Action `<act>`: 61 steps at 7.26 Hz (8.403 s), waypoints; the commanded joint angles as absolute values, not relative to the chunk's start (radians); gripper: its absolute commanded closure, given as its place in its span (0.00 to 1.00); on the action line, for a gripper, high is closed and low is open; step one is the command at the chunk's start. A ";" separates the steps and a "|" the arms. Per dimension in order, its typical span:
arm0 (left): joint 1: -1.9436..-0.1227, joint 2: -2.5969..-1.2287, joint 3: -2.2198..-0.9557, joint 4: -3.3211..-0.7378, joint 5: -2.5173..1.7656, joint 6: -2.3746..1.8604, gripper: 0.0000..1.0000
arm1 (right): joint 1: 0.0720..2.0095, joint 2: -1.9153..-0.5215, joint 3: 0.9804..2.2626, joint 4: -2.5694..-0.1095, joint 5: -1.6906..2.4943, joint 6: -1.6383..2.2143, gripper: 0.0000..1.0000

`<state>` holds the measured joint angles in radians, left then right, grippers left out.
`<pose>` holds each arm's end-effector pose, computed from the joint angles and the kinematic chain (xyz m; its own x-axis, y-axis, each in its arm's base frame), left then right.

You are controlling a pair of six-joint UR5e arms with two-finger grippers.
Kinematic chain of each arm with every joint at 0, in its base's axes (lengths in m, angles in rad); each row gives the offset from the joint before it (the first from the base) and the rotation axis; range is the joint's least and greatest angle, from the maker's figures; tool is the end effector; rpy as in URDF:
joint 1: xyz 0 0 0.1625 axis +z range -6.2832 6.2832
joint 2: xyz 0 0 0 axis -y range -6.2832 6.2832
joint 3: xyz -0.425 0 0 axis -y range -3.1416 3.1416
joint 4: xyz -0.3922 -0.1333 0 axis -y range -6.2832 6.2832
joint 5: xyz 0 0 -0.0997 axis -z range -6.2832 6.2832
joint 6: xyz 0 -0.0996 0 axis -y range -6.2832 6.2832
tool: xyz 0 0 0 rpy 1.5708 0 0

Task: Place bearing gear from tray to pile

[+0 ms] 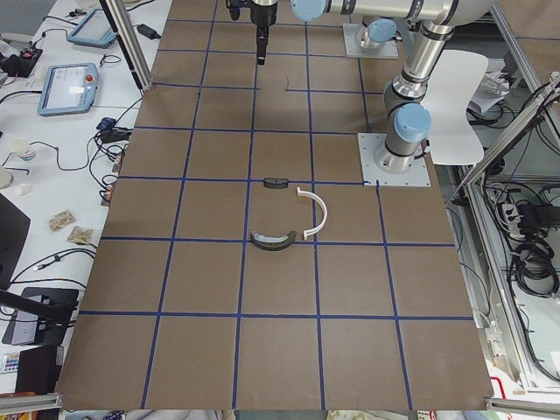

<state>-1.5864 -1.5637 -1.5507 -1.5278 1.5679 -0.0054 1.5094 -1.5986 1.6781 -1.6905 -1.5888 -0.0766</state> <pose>-0.1413 -0.4933 0.5058 -0.9999 0.0104 0.0033 0.0102 0.9975 -0.0701 0.1016 -0.4899 0.4607 -0.9997 -0.0144 0.0210 -0.0152 0.9991 -0.0387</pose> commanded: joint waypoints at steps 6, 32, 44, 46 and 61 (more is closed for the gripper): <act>-1.586 -1.563 -1.555 -1.528 1.565 -0.006 0.00 | 1.505 -1.589 1.681 -1.689 -1.591 -0.078 0.00; -1.586 -1.562 -1.552 -1.528 1.565 -0.006 0.00 | 0.609 -1.121 1.866 -2.323 -1.686 -1.756 0.22; -1.586 -1.562 -1.555 -1.528 1.565 -0.006 0.00 | 0.620 -1.121 1.867 -2.313 -1.634 -1.698 0.92; -1.586 -1.562 -1.554 -1.528 1.565 -0.005 0.00 | 0.620 -1.137 1.870 -2.307 -1.626 -1.687 1.00; -1.585 -1.562 -1.554 -1.520 1.566 0.002 0.00 | 1.829 -1.217 1.827 -2.242 -1.534 0.203 0.99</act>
